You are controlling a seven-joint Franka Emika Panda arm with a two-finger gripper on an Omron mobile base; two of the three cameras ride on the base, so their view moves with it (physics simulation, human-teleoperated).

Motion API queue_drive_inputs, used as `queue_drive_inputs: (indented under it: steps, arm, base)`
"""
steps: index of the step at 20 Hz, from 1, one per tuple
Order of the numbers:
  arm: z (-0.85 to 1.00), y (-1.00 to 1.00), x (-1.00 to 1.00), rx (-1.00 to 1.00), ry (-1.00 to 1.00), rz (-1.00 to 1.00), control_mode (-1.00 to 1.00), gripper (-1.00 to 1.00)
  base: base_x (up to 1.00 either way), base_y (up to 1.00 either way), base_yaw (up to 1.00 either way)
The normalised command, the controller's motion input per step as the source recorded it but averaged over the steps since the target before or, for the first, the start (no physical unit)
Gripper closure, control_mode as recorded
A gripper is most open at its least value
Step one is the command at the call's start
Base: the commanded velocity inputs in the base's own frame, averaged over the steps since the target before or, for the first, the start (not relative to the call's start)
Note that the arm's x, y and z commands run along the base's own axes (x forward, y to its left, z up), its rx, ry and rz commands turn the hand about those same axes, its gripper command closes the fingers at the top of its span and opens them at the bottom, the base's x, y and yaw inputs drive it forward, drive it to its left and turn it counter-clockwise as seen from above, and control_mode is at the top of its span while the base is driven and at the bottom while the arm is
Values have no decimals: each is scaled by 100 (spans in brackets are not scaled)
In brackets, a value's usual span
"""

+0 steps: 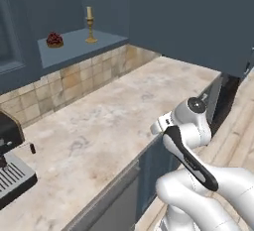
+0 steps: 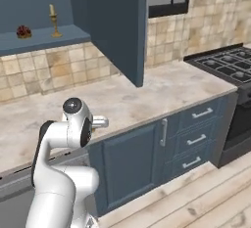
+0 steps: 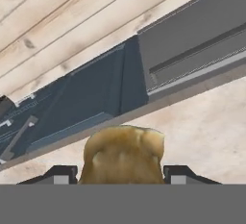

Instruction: Pick the candle and candle from the dining table and place them in the open cabinet. Close the cabinet after placing the objects.

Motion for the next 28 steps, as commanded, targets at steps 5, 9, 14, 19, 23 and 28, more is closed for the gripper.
queue_drive_inputs:
  steps: [5, 9, 14, 19, 23, 28]
  arm:
    - [0, 0, 0, 0, 0, 0, 100, 100]
    - [0, 0, 0, 0, 0, 0, 100, 100]
    - [0, 0, 0, 0, 0, 0, 100, 100]
    - [0, 0, 0, 0, 0, 0, 100, 100]
    - [0, 0, 0, 0, 0, 0, 100, 100]
    - [0, 0, 0, 0, 0, 0, 100, 100]
  base:
    - [-37, -14, 48]
    - [-28, -16, 47]
    - [-19, -20, 42]
    - [-5, -28, 33]
    - [-9, -42, 22]
    - [-9, -55, 18]
